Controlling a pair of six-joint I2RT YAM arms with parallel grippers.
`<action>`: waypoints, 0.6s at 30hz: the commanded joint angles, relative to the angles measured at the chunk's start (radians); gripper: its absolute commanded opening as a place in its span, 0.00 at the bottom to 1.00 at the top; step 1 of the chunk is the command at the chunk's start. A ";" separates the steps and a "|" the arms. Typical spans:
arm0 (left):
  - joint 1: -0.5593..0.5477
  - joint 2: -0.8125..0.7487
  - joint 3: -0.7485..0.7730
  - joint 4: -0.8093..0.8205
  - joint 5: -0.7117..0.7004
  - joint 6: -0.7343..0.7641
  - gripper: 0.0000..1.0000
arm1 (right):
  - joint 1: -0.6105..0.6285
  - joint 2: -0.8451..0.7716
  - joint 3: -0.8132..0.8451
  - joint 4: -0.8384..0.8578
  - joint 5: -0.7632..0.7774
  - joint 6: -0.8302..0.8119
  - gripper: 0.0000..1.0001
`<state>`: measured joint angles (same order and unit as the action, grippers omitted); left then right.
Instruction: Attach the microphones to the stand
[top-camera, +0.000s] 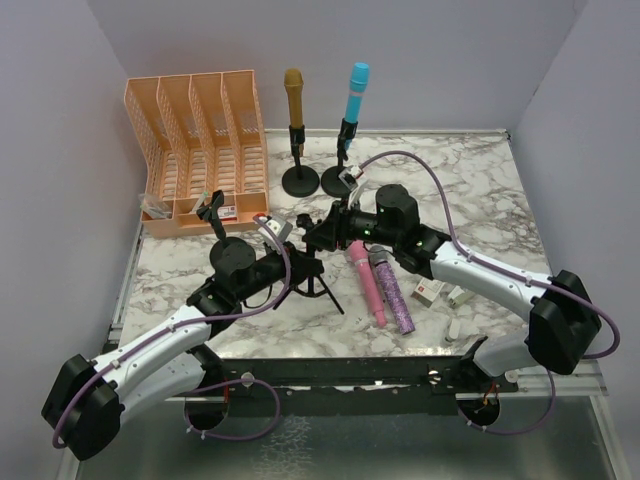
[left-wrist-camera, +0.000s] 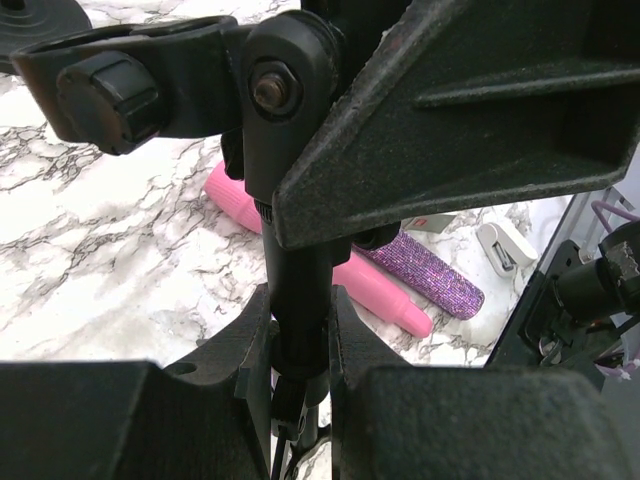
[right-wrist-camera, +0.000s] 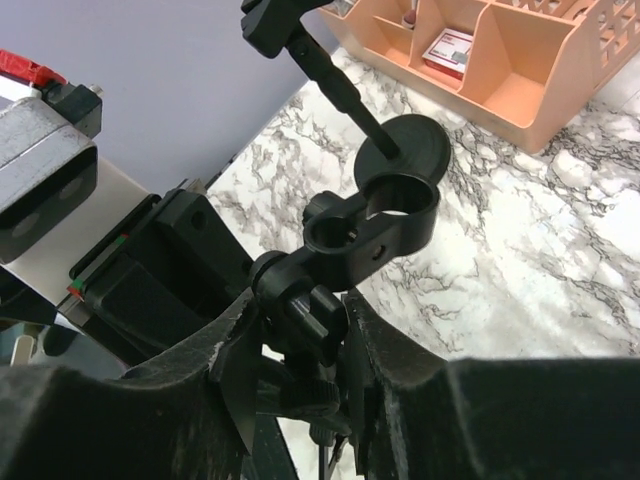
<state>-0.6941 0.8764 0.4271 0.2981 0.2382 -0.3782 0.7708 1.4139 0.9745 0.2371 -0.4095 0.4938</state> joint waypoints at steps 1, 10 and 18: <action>-0.001 -0.013 0.029 0.056 0.005 0.005 0.00 | 0.001 0.019 0.042 -0.018 0.044 0.000 0.33; -0.001 0.001 0.047 -0.062 -0.053 0.046 0.00 | 0.001 -0.017 0.115 0.010 0.244 0.037 0.21; -0.001 0.024 0.042 -0.087 -0.071 0.056 0.00 | 0.001 -0.019 0.247 -0.014 0.373 0.038 0.21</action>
<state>-0.6930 0.8928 0.4473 0.2310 0.1711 -0.3321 0.7795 1.4178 1.1378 0.2028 -0.1669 0.5468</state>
